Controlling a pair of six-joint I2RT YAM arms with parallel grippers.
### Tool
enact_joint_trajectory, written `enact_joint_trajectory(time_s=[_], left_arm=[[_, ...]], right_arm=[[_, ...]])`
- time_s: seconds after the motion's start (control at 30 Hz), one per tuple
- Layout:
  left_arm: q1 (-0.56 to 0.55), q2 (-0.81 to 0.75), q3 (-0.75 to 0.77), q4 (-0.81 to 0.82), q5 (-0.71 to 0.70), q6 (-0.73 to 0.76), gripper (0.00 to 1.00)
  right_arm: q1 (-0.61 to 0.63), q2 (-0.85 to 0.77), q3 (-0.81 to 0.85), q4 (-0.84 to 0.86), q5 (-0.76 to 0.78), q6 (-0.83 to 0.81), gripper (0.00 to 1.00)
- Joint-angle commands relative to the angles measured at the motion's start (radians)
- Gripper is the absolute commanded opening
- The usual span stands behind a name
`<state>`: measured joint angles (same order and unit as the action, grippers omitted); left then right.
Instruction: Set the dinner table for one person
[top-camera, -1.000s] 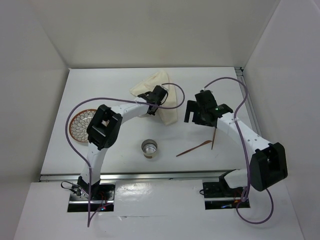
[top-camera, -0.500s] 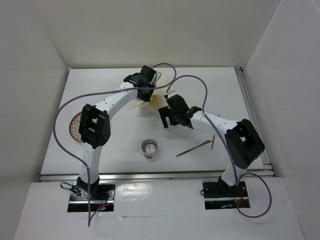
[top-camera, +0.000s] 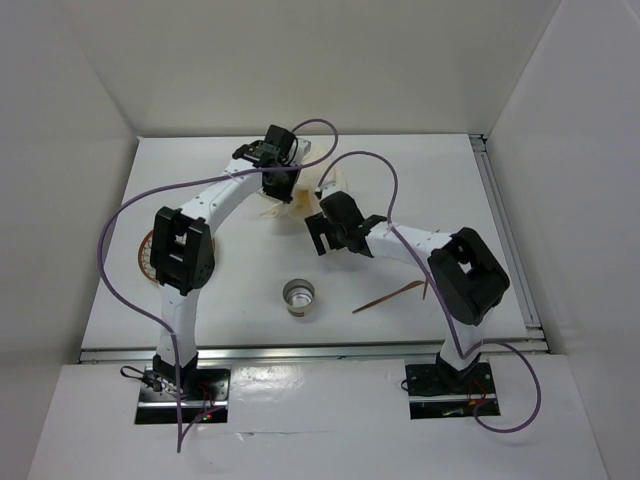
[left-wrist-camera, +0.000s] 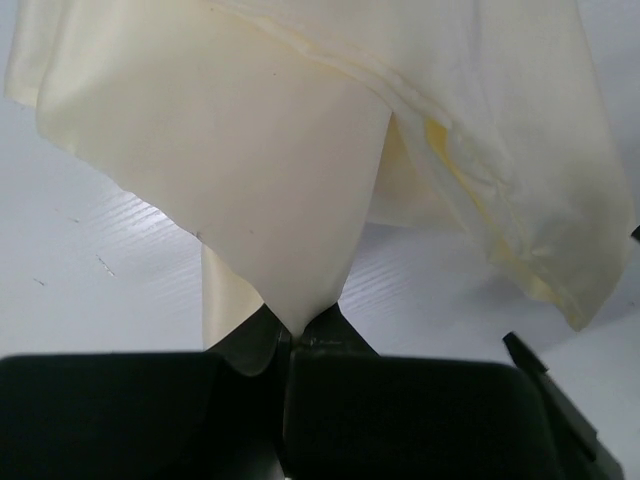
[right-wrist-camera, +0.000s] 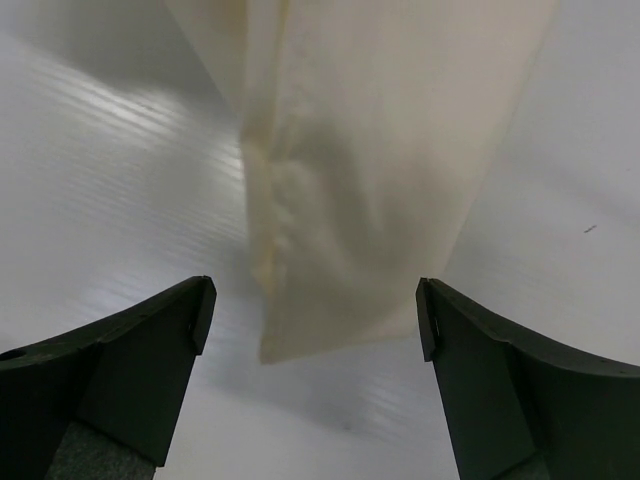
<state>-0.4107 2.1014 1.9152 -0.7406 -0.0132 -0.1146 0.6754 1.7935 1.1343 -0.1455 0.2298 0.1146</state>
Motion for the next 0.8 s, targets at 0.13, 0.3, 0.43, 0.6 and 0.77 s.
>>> enact_joint_trajectory(time_s=[0.13, 0.3, 0.43, 0.6, 0.77], left_arm=[[0.0, -0.069, 0.002, 0.0, 0.042, -0.03, 0.0], [0.0, -0.078, -0.007, 0.0, 0.053, -0.03, 0.0], [0.0, -0.087, -0.007, 0.0, 0.053, -0.03, 0.0], [0.0, -0.096, -0.027, 0.0, 0.053, -0.03, 0.0], [0.033, -0.107, -0.021, -0.005, 0.062, -0.04, 0.0]], right_arm=[[0.098, 0.001, 0.028, 0.021, 0.132, 0.039, 0.99], [0.122, 0.167, 0.156, -0.088, 0.399, 0.073, 0.9], [0.122, 0.178, 0.168, -0.109, 0.456, 0.12, 0.62], [0.086, 0.162, 0.209, -0.185, 0.502, 0.177, 0.0], [0.027, 0.002, 0.136, -0.068, 0.328, 0.084, 0.0]])
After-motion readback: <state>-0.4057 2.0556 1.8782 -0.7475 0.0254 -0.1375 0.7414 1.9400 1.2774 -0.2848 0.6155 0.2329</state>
